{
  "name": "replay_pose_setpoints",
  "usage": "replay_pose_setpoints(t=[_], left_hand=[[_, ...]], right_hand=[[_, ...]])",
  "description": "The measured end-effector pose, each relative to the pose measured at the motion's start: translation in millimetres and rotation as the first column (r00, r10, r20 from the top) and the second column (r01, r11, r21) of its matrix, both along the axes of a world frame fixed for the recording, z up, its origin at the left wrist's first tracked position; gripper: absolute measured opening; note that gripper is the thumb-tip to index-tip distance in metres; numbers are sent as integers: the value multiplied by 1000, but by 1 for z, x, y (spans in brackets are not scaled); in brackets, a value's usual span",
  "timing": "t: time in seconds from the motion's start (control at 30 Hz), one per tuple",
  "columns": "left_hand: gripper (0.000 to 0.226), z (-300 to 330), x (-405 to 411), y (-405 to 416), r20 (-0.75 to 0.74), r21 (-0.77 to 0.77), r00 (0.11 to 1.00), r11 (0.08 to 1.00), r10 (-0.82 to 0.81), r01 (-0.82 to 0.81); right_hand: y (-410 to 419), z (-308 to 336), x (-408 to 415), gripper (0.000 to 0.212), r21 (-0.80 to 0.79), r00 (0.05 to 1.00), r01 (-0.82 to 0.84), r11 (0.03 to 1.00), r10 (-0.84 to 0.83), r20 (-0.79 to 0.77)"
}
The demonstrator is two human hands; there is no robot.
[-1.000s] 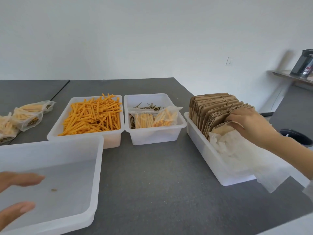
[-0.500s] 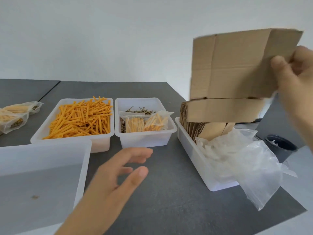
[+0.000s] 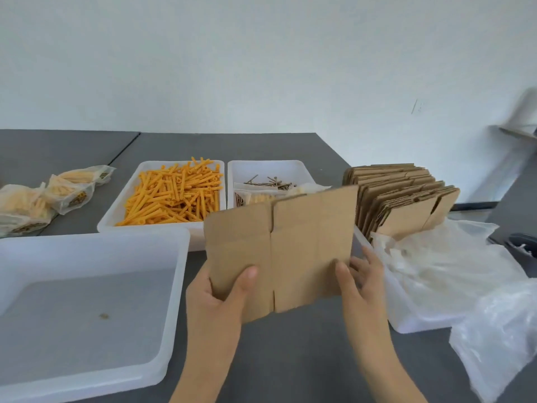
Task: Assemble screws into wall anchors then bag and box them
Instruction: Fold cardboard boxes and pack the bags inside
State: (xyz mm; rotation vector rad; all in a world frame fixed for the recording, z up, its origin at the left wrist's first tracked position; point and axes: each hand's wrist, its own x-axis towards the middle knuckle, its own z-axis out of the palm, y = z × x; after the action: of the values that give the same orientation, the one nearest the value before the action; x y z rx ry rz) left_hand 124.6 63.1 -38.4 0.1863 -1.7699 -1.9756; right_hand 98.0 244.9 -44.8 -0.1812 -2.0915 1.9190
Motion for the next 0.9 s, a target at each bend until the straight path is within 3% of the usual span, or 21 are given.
replay_pose_setpoints(t=[0.13,0.3,0.5,0.6,0.7,0.9], left_hand=[[59,-29,-1,-8,94,-114,996,993,-3,13],[48,-44,-7,-7,96,-237,995,971,20,3],[109,-54,-14,-7,-77,-373,997,928,-4,-25],[132,-63,-14,-4,-48,-421,994,904,-103,74],[133,-63,-11,3,-47,-437,986,891,-157,121],[110,-59,-12,-3,-169,-363,979,931,-115,47]], right_hand=[[-19,-24,-6,39,19,995,-79,997,80,-62],[-26,-45,-13,36,-31,991,-79,996,75,-111],[-34,-52,-10,43,50,987,-88,995,94,-131],[-35,-52,-6,52,105,977,-95,990,113,-181],[-36,-51,-1,56,145,974,-74,987,103,-202],[-35,-49,7,48,112,957,-29,993,60,-283]])
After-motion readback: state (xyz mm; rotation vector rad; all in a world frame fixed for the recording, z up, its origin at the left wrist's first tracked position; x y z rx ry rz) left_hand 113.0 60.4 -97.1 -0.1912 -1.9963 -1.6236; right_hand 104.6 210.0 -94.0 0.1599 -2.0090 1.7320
